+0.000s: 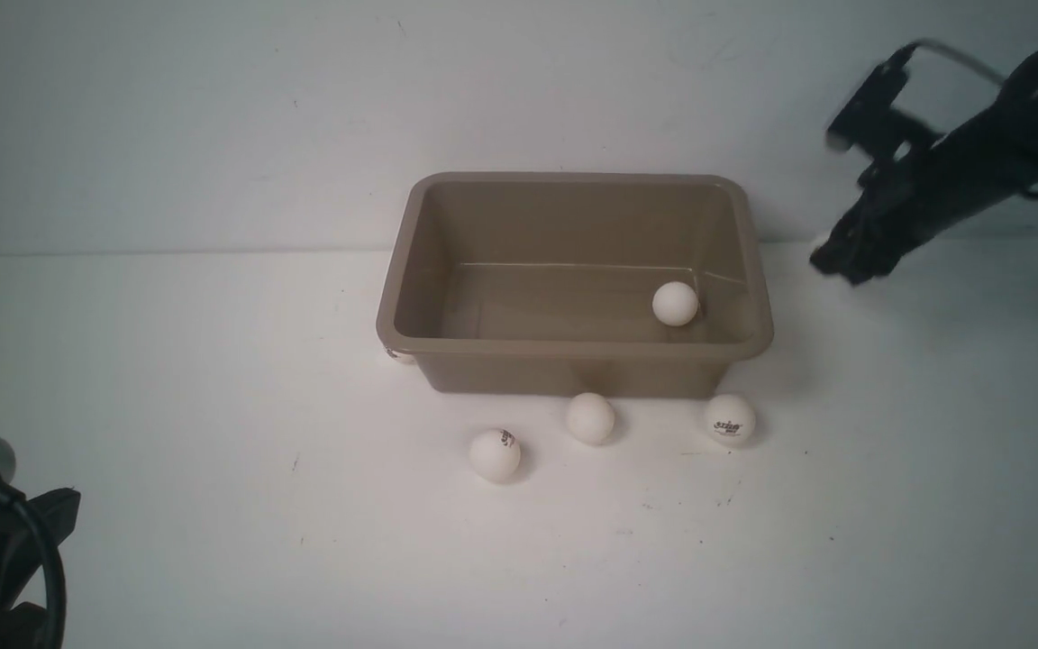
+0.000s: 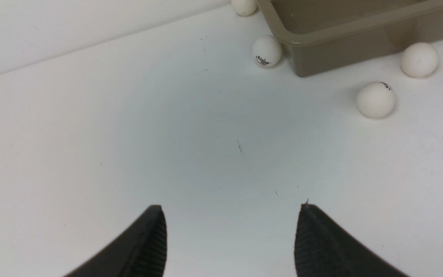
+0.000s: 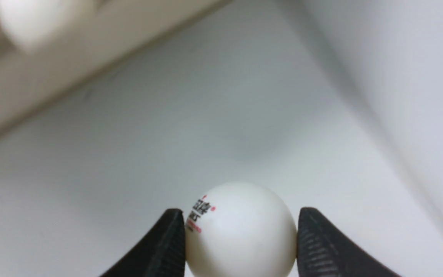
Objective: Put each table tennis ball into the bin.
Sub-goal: Use the right arm to clamp the table tennis ball closest to it, then use the right arm to put the table tennis ball into the box, then use the right arm to clamp the table tennis ball closest to it
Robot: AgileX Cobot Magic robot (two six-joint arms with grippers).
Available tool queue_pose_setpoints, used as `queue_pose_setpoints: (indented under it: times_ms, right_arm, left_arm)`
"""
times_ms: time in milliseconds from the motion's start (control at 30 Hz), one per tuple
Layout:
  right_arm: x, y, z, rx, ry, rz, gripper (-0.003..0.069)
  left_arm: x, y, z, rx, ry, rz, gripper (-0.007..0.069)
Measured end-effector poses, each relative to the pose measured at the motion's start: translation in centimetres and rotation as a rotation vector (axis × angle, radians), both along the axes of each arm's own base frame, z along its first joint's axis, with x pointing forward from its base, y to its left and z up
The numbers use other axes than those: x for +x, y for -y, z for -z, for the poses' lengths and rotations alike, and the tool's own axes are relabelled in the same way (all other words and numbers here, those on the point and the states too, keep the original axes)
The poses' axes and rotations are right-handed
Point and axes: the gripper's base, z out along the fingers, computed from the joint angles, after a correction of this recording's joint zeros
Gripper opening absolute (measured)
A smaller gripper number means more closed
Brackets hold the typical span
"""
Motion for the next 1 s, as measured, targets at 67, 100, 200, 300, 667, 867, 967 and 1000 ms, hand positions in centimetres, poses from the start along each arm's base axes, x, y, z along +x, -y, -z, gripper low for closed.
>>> queue_pose_setpoints:
  times_ms: [67, 100, 200, 300, 667, 867, 967, 1000]
  right_arm:
    - [-0.7, -0.6, -2.1, 0.094, 0.011, -0.013, 0.0339]
    - [-1.3, -2.0, -3.2, 0.195, 0.001, -0.057, 0.0339]
    - [-2.2, -4.8, -3.9, 0.312, -0.041, -0.168, 0.0339]
    - [-2.8, -7.5, -3.6, 0.344, -0.071, -0.247, 0.0339]
    - [-2.1, -8.9, -3.4, 0.393, -0.055, -0.13, 0.047]
    - [-2.6, -8.6, -5.0, 0.401, -0.026, -0.126, 0.0627]
    - [-3.8, -7.4, -8.6, 0.406, 0.034, -0.119, 0.0618]
    - [-4.4, -6.8, -10.2, 0.404, 0.058, -0.114, 0.0611]
  left_arm:
    - [0.0, 0.0, 0.0, 0.0, 0.0, 0.0, 0.0405]
    - [0.0, 0.0, 0.0, 0.0, 0.0, 0.0, 0.0405]
    - [0.0, 0.0, 0.0, 0.0, 0.0, 0.0, 0.0405]
    - [0.0, 0.0, 0.0, 0.0, 0.001, 0.0, 0.0405]
    - [0.0, 0.0, 0.0, 0.0, 0.001, 0.0, 0.0405]
    - [0.0, 0.0, 0.0, 0.0, 0.001, 0.0, 0.0405]
    - [0.0, 0.0, 0.0, 0.0, 0.001, 0.0, 0.0405]
    - [0.0, 0.0, 0.0, 0.0, 0.001, 0.0, 0.0405]
